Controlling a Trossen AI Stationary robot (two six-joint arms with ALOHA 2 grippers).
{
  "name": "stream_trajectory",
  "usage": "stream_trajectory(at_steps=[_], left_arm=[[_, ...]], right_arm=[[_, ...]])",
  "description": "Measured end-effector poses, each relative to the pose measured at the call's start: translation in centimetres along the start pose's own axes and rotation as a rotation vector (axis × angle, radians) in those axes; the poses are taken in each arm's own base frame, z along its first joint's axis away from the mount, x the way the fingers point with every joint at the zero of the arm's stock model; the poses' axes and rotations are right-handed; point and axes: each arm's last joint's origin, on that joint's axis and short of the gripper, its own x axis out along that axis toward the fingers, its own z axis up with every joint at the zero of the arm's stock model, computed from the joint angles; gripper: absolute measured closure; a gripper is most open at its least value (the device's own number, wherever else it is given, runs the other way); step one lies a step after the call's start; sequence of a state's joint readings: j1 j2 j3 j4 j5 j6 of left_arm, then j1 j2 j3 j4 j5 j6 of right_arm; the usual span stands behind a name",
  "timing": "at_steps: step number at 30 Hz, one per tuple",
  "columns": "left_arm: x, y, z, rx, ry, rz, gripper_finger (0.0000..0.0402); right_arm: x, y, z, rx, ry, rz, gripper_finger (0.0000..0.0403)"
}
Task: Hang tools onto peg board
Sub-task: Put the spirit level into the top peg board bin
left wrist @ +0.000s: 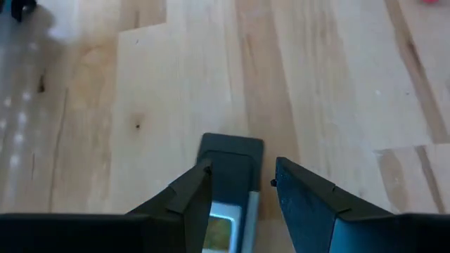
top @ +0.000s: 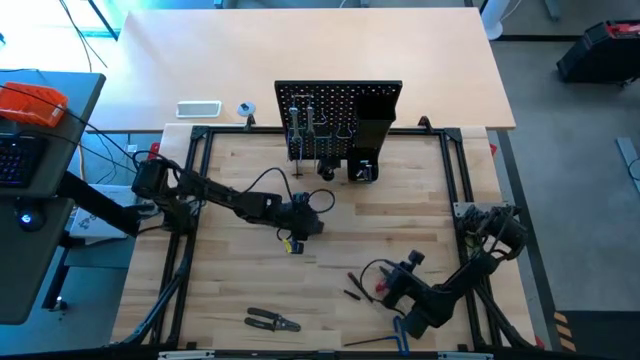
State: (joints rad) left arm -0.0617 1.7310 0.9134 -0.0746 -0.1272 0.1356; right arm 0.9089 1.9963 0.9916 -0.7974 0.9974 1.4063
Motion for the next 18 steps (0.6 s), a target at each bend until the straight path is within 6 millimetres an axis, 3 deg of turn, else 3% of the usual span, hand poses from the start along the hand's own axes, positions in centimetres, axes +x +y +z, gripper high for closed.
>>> stream_trajectory(at_steps=[8,18], left_arm=[[0.1,1.8,0.0,-0.031,-0.027,-0.011,0.0255],[0.2,2.6,-0.3,-0.033,-0.009,-0.024,0.0254]], right_arm=[[-0.1,-0.7,0.7,0.0,-0.061,0.002,0.031],[2.1,1.6,3.1,-0.064,-0.083,0.107,0.031]])
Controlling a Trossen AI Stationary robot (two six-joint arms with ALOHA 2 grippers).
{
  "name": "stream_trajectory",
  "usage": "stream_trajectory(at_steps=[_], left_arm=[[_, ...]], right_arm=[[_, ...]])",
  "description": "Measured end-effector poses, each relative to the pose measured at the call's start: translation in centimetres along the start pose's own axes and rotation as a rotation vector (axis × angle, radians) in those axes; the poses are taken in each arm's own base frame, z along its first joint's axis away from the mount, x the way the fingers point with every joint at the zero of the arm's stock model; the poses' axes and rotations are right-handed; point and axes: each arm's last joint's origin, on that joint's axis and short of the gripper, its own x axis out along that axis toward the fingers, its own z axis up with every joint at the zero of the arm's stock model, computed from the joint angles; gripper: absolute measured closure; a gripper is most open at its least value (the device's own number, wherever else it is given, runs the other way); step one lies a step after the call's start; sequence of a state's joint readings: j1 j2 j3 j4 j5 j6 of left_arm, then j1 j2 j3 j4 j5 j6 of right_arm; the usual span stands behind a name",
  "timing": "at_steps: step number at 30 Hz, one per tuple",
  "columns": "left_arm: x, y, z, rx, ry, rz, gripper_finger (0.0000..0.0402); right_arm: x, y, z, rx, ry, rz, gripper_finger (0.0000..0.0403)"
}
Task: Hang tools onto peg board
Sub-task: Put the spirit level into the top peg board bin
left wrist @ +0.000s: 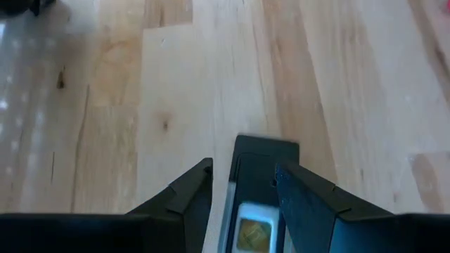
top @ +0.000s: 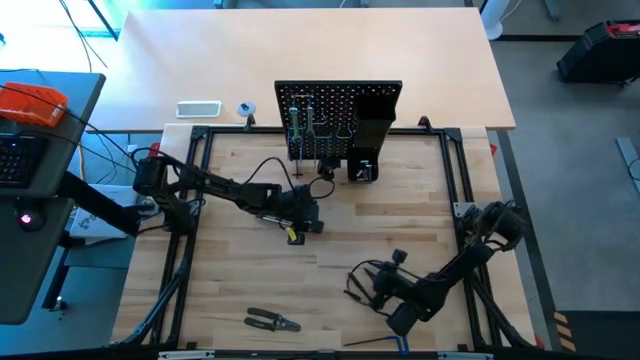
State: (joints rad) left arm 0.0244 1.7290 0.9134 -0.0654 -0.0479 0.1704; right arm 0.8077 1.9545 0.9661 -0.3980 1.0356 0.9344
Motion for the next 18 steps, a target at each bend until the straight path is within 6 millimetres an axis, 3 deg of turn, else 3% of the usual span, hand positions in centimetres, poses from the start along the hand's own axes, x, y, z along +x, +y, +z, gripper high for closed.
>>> stream_trajectory(at_steps=[8,18], left_arm=[[-0.1,0.9,-1.5,-0.024,0.143,-0.004,0.0219],[-0.3,1.5,-2.5,-0.04,0.223,-0.088,0.0175]], right_arm=[[3.5,1.0,4.1,-0.091,-0.041,0.218,0.031],[7.4,-0.1,8.3,-0.126,-0.163,0.607,0.031]])
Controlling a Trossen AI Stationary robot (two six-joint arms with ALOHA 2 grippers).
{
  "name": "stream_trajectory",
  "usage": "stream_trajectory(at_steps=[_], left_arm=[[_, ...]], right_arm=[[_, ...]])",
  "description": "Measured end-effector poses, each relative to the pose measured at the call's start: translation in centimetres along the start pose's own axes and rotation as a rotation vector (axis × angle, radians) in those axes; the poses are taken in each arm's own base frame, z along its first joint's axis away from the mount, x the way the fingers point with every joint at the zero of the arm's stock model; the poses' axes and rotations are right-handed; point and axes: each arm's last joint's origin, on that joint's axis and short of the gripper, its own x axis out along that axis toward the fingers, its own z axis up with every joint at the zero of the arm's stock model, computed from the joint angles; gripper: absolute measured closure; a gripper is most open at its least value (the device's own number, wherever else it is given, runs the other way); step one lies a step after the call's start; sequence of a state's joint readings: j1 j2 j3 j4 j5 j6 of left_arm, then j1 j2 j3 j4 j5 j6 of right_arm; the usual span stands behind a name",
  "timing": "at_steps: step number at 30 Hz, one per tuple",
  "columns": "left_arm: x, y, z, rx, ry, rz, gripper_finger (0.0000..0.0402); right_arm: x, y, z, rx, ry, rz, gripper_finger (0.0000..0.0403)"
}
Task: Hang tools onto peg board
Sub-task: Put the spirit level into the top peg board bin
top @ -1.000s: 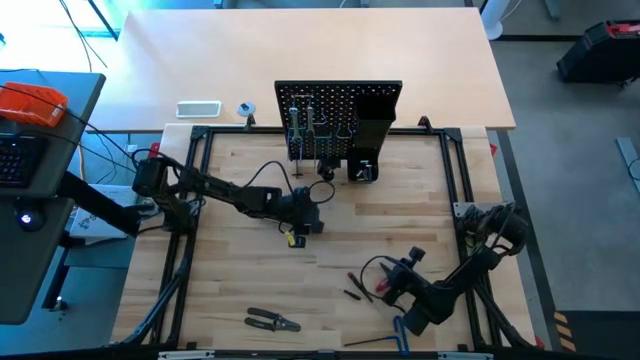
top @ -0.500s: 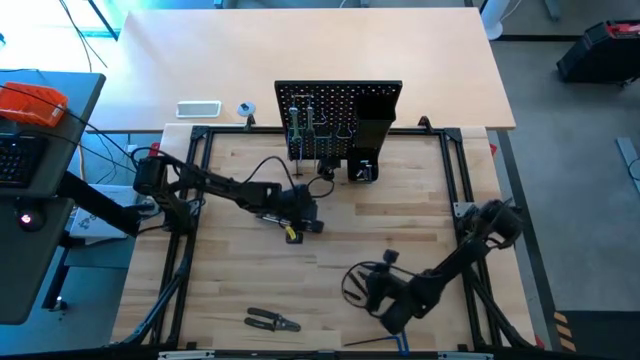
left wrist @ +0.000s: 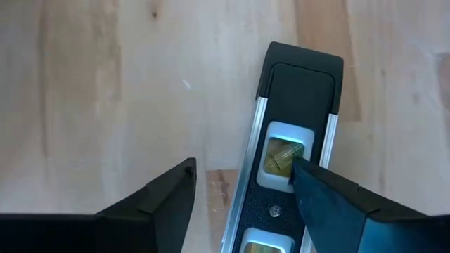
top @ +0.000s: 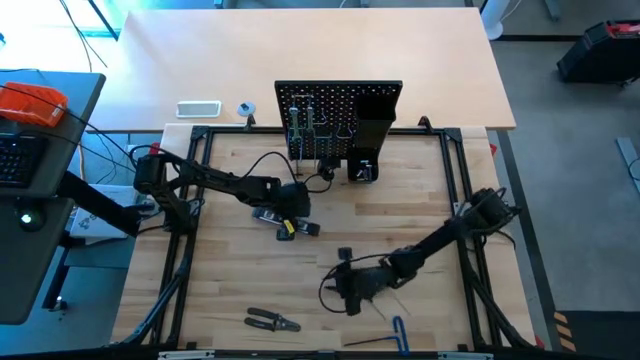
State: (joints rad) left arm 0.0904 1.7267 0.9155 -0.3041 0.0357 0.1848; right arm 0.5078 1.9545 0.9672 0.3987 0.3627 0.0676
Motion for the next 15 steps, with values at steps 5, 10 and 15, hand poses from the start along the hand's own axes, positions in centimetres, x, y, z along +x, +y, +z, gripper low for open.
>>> stream_trajectory(at_steps=[5,10,15], left_arm=[[-0.5,0.3,0.1,-0.02,-0.026,-0.034,0.0174],[-2.4,0.3,0.4,0.002,-0.064,-0.047,0.0174],[-3.2,0.1,-0.3,0.033,-0.006,-0.065,0.0173]], right_arm=[[0.7,-1.9,0.3,0.003,-0.011,0.045,0.031],[1.0,-2.8,0.4,0.006,-0.01,0.125,0.031],[1.1,-3.0,0.6,-0.002,-0.037,0.201,0.031]])
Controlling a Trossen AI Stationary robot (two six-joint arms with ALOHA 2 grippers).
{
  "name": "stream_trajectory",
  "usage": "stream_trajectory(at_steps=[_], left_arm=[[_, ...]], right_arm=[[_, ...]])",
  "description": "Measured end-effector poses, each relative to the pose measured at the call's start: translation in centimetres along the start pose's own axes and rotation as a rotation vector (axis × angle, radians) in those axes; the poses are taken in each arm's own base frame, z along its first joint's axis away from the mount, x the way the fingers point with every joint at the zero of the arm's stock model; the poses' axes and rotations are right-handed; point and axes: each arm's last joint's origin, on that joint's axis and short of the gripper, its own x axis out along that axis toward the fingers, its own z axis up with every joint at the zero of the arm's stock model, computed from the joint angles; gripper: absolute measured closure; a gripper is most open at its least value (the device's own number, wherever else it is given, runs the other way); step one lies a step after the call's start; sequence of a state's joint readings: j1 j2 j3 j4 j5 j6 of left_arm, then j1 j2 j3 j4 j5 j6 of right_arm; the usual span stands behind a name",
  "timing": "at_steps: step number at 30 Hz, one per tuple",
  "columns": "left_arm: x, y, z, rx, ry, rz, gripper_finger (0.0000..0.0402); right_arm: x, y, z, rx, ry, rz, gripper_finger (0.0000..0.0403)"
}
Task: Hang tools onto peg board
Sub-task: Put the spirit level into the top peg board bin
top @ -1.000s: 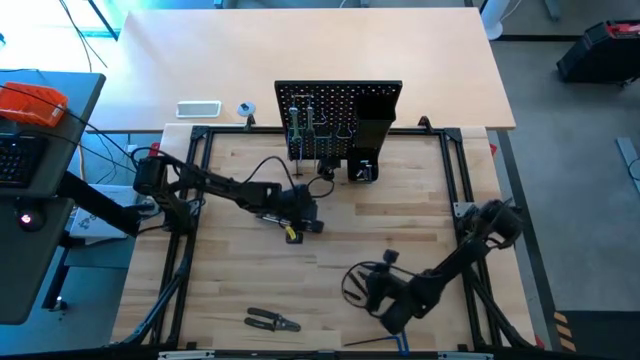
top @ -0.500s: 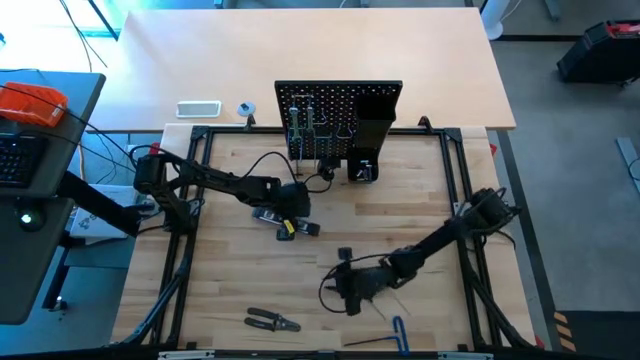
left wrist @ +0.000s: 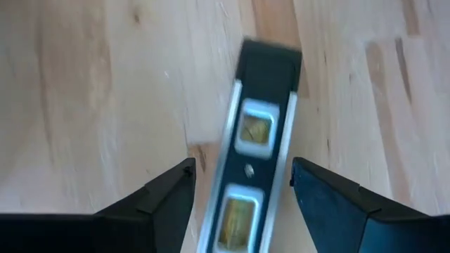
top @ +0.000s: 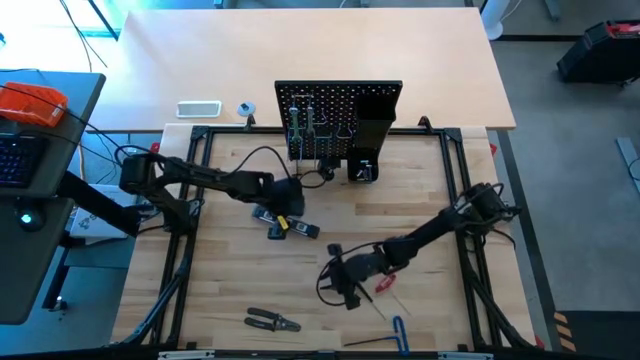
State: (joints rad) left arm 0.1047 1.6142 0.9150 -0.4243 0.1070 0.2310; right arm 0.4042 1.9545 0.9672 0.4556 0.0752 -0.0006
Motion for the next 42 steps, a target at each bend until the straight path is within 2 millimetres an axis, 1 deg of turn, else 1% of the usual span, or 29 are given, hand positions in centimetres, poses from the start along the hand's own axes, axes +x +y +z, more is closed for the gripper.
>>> stream_trajectory(at_steps=[9,13,17,21,23,25,30,37,42], left_arm=[[0.9,-0.5,-0.4,0.019,0.056,-0.005,0.0145],[1.8,-0.4,-0.9,0.024,0.112,-0.004,0.0142],[3.1,-0.3,-1.2,0.028,0.156,0.001,0.0142],[3.9,-0.2,-1.4,0.018,0.184,0.028,0.0143],[4.0,-0.2,-1.4,0.013,0.186,0.03,0.015],[4.1,-0.2,-1.4,0.015,0.184,0.037,0.0168],[4.2,-0.8,-1.2,0.048,0.19,0.067,0.0238],[4.3,-1.9,-0.8,0.06,0.164,0.074,0.0238],[3.6,-2.7,-0.3,0.04,0.129,0.088,0.0238]], right_arm=[[0.0,-0.7,0.3,0.032,-0.027,0.064,0.0305],[0.0,-0.7,0.3,0.046,-0.027,0.062,0.0273],[0.1,-0.7,0.2,0.085,-0.014,0.057,0.024],[0.0,-0.4,0.0,0.099,0.003,0.058,0.023],[0.0,-0.1,0.0,0.097,0.005,0.058,0.023],[0.0,0.3,0.0,0.093,0.006,0.053,0.023],[-0.1,1.1,-0.1,0.092,0.012,0.023,0.0231],[-0.3,2.2,-0.5,0.116,0.041,-0.03,0.0231],[-0.5,3.1,-1.0,0.142,0.073,-0.124,0.0231]])
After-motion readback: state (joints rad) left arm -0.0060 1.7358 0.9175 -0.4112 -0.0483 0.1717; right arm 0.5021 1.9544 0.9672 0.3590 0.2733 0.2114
